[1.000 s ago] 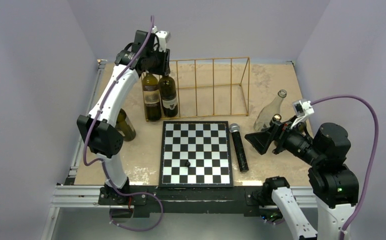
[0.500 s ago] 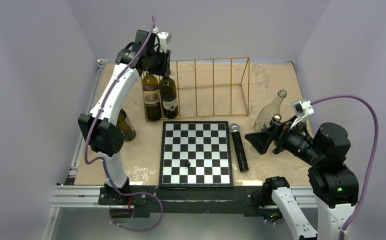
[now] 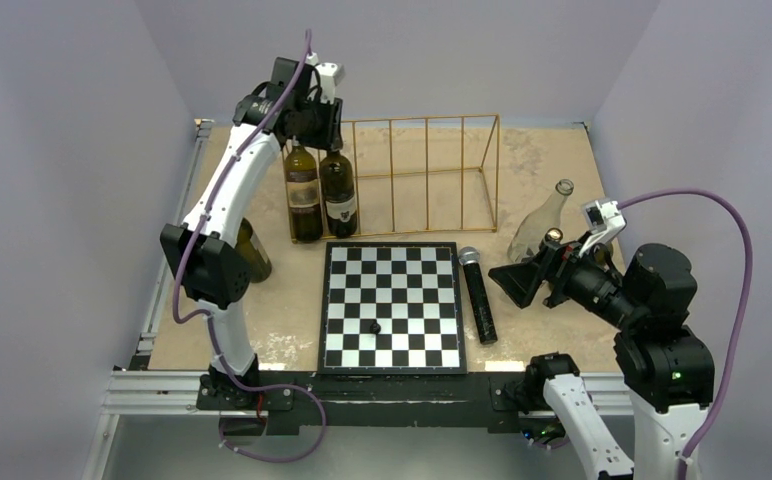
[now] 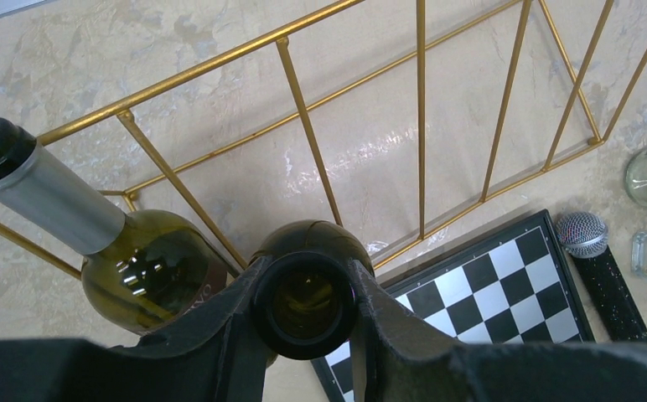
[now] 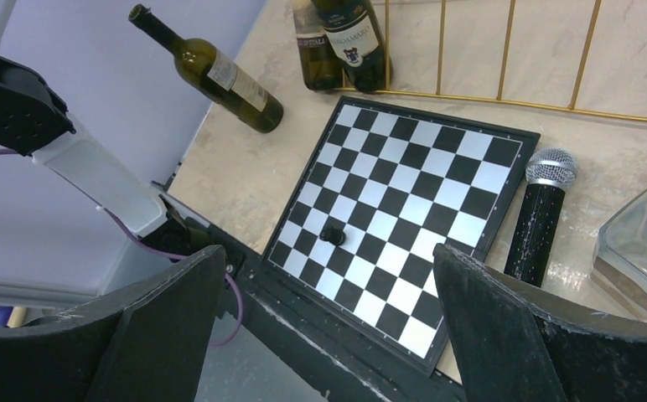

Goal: Put the wine bottle on the wine rack

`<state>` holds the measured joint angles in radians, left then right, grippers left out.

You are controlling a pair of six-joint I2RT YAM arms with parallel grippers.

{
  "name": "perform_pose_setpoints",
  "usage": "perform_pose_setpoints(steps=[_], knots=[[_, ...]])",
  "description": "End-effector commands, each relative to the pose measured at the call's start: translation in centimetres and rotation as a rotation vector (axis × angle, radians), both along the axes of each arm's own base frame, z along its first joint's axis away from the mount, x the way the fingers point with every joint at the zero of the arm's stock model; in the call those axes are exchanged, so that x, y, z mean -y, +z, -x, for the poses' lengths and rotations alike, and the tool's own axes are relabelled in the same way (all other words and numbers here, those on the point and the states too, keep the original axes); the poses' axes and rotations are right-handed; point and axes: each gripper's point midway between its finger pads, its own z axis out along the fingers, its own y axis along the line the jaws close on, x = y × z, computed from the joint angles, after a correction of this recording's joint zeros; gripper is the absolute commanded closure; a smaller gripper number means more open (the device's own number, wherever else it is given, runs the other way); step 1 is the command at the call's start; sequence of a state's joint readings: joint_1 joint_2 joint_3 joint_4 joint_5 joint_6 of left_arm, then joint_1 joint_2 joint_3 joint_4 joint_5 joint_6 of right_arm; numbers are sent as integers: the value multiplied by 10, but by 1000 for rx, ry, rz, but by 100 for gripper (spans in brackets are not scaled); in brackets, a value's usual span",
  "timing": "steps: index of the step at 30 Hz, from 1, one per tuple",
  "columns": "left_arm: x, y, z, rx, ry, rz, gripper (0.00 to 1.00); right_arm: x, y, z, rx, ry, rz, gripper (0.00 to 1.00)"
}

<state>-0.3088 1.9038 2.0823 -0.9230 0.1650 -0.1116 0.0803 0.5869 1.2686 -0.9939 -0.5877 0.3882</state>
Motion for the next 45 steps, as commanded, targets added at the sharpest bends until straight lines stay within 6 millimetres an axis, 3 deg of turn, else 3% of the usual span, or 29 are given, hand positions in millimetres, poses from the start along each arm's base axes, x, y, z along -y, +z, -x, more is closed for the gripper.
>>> perform_pose_setpoints(steps=[1,7,13,17,22,33,41,45], knots=[[8,1,-5,-22,2,42,100,0,5,-7,28,-3,6,1],[6,-19,-24,-30,61,28,82,1,5,-8,25,-5,6,1],[-2,-33,-47,3,160,8,81,1,2,-12,14,-13,10,1],[-6,-37,-57,29,209,3,75,1,-1,-17,1,-12,11,1],[-5,-49,-60,9,211,-5,64,1,0,-20,1,-12,11,1],[-6,-82,-59,-66,210,-38,60,1,-4,-25,-11,-17,15,1],[-5,-86,-62,-70,216,-34,32,1,-3,-24,-8,-17,15,1],[-10,-79,-63,-49,242,-45,21,1,-3,-23,-5,-15,16,1]])
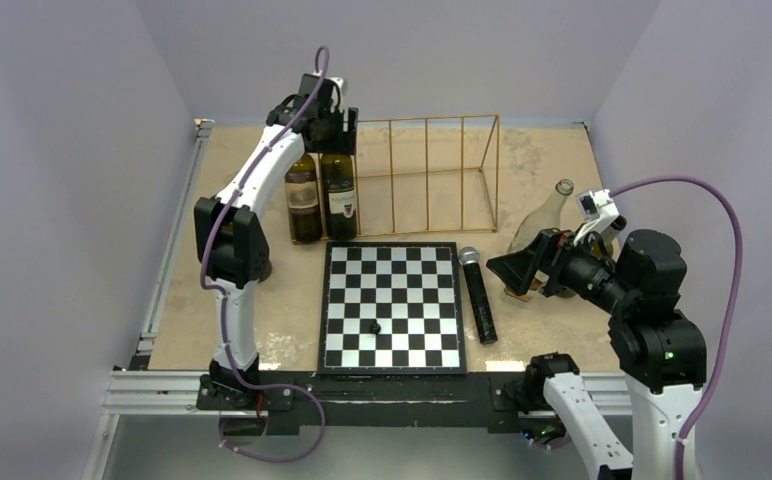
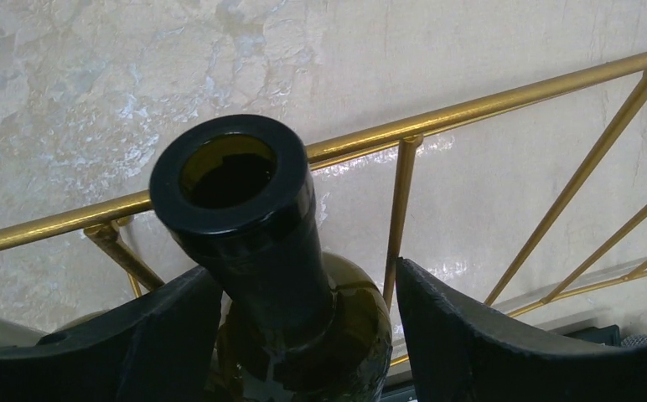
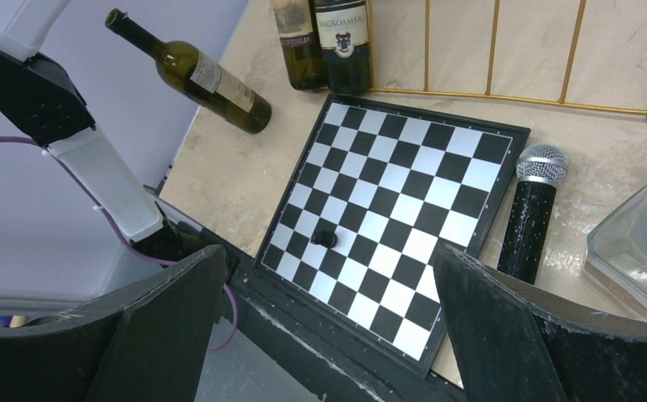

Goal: Put the wine bottle on the wine rack

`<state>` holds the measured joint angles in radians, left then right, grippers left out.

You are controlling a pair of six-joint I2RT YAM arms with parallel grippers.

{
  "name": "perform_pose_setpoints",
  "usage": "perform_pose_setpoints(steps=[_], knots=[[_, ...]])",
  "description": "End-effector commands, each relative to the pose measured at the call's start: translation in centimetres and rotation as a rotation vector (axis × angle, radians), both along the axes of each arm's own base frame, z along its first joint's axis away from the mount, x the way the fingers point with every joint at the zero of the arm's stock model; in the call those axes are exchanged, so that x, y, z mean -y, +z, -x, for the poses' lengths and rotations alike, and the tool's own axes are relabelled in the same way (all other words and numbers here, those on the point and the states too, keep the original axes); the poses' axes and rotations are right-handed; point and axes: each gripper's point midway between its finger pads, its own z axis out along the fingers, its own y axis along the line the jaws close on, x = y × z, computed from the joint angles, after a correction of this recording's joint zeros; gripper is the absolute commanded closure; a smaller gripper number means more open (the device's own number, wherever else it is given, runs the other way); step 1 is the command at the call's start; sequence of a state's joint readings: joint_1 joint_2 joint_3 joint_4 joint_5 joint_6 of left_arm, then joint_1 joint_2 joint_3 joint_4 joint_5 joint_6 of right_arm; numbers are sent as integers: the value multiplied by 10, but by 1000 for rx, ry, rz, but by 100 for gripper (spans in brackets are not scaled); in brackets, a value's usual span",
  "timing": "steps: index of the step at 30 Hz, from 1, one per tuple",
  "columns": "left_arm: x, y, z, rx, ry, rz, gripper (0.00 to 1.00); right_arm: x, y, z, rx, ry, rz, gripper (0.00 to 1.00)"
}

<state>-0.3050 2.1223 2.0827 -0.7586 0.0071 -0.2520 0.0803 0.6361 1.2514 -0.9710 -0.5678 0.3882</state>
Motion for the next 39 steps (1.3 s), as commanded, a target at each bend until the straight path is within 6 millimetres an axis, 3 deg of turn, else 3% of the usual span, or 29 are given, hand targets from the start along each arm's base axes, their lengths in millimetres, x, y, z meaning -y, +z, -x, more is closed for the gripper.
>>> perform_pose_setpoints(steps=[1,10,20,22,25,28,31,34,39], knots=[[-6,12,2,19,27,-14,19,0,6,-5,37,1,6,1],[-5,81,16,147,15,50,12,5,13,-6,53,-27,24,1],[-3,172,61,321,-55,156,8,37,23,-8,22,-206,122,2],[-2,188,75,345,-73,189,8,45,24,-7,22,-246,150,1],[3,229,107,430,-136,267,8,60,21,-8,14,-319,199,1],[1,266,141,540,-184,331,6,88,7,-16,-26,-460,283,1],[-3,287,174,622,-222,367,1,115,-14,-26,-66,-592,377,2],[-9,296,202,668,-249,377,1,126,-29,-37,-92,-653,404,7],[-26,294,243,709,-239,373,1,126,-36,-53,-62,-689,362,17]])
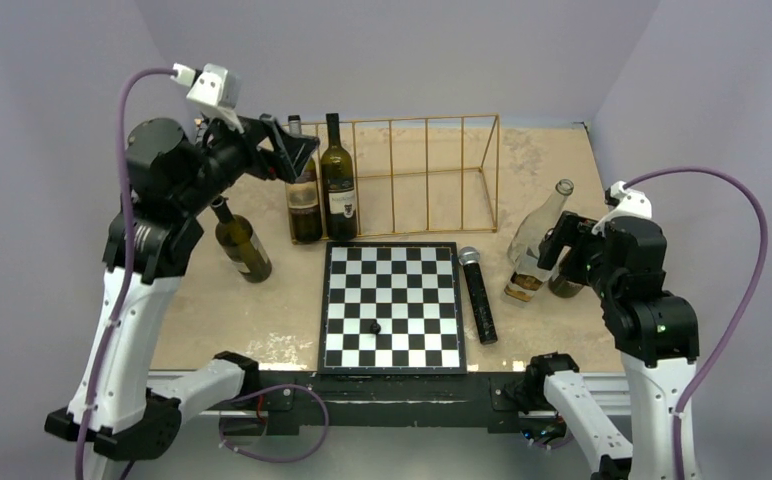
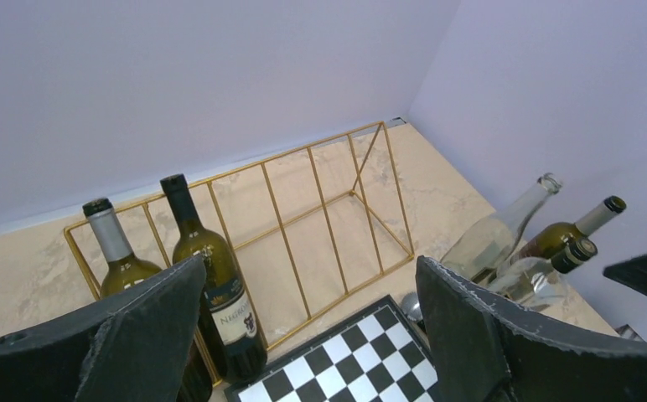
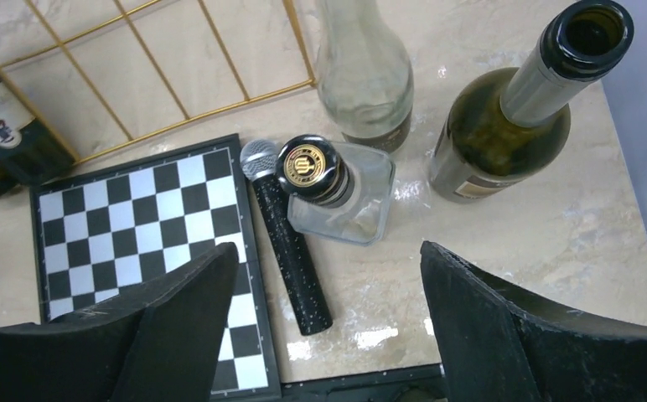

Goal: Put the wine bottle on the wine rack

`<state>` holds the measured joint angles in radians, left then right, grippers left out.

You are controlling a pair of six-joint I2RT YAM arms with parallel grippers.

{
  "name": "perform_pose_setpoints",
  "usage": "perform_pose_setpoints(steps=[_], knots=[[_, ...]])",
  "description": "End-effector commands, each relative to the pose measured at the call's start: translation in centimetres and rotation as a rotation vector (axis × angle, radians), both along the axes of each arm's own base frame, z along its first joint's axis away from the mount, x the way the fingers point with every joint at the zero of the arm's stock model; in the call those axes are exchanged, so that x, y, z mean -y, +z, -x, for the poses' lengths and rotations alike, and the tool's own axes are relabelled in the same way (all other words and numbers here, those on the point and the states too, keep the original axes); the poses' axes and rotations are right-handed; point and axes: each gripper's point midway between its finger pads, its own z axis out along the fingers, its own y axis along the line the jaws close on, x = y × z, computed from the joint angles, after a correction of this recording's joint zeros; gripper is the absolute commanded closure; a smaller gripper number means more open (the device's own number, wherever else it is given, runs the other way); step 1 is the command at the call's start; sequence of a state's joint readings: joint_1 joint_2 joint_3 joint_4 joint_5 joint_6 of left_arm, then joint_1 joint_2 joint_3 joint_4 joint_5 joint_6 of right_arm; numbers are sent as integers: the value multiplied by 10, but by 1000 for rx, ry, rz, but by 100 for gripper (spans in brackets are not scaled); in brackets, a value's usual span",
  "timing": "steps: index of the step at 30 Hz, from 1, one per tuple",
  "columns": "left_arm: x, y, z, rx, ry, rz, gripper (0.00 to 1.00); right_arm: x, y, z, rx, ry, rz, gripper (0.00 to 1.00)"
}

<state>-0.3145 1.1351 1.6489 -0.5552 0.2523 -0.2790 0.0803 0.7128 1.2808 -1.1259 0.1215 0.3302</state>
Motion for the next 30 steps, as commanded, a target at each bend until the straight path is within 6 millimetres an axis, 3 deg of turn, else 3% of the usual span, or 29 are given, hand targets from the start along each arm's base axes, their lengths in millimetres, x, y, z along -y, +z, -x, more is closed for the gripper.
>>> perform_pose_setpoints(steps=[1,5,9,12,18,23,30], knots=[[-7,-2,26,32,-11,23,1,13,9,-22,108,-91,18,18],[-17,-19,45,7,19,49,1,9,0,-37,122,-80,23,24],[-29,-52,55,-50,79,53,1,10,-13,-50,93,-113,77,28],[-38,-63,60,-76,116,28,1,14,-25,-55,49,-164,106,32],[-41,-61,77,-59,102,31,1,17,-47,-65,42,-222,124,41],[-42,-64,78,-65,102,20,1,16,-69,-68,29,-240,125,48],[-41,-73,74,-88,104,8,1,19,-66,-66,54,-245,148,69]])
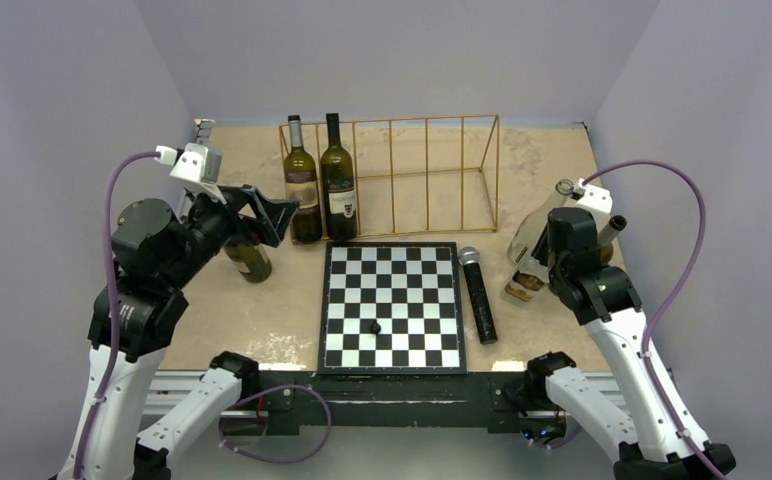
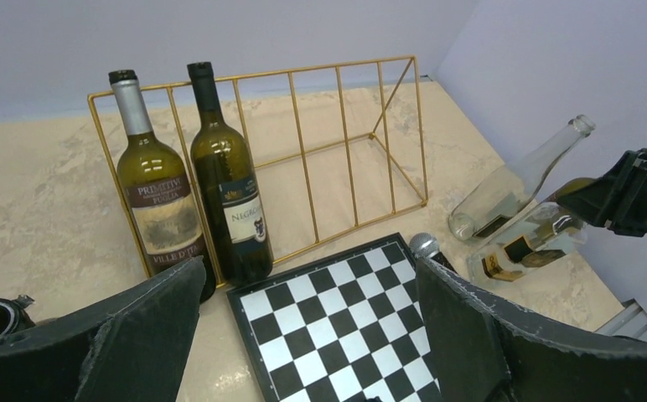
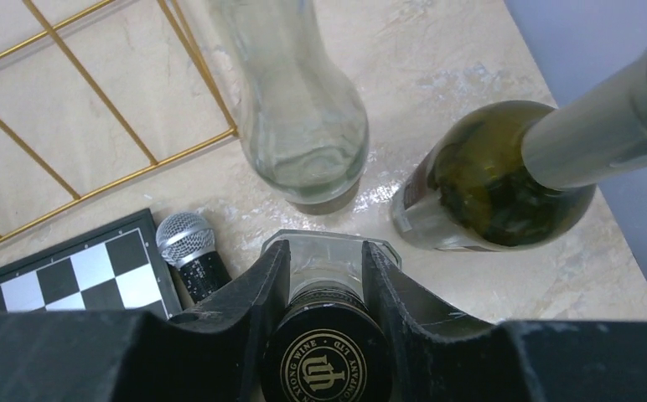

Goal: Put the wine bottle on the wine rack

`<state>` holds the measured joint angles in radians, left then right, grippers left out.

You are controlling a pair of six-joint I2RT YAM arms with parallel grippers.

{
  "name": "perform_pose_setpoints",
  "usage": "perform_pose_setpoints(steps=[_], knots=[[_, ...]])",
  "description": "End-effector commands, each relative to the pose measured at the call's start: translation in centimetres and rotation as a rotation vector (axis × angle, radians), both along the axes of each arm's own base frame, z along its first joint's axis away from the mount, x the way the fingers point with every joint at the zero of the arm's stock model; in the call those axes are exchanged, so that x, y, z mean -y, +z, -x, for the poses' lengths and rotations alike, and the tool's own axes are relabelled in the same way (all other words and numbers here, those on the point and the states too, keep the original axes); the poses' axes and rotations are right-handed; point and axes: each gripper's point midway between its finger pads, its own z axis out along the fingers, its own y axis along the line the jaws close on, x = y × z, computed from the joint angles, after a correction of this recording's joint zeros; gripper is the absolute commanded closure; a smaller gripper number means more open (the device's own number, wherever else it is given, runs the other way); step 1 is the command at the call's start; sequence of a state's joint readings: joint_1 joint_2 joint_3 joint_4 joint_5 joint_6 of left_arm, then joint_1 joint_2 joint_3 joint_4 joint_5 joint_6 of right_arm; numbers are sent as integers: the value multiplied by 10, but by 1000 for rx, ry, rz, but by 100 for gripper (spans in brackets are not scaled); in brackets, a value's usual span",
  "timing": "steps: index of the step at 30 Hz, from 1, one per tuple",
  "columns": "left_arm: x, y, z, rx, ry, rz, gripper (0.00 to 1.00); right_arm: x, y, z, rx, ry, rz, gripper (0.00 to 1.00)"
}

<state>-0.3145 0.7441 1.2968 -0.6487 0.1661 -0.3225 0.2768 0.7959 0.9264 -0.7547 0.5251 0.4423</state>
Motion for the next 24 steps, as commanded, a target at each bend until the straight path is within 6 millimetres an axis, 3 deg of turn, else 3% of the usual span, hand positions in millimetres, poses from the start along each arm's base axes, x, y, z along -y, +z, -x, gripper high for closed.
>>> perform_pose_setpoints(steps=[1,7,14,17,24], knots=[[-1,-8,-7,-19,14,-8,1,7,11,-2,60,-44,14,73],[-3,-10,-10,-20,24,-24,1,6,27,2,64,-21,31,100],[-8,-10,-9,-13,42,-49,1,-5,68,8,114,72,4,100],[-8,-8,-8,-4,39,-57,1,-14,96,14,154,133,-24,100],[-2,-9,-4,-3,-11,-81,1,-54,146,15,230,342,-131,100]])
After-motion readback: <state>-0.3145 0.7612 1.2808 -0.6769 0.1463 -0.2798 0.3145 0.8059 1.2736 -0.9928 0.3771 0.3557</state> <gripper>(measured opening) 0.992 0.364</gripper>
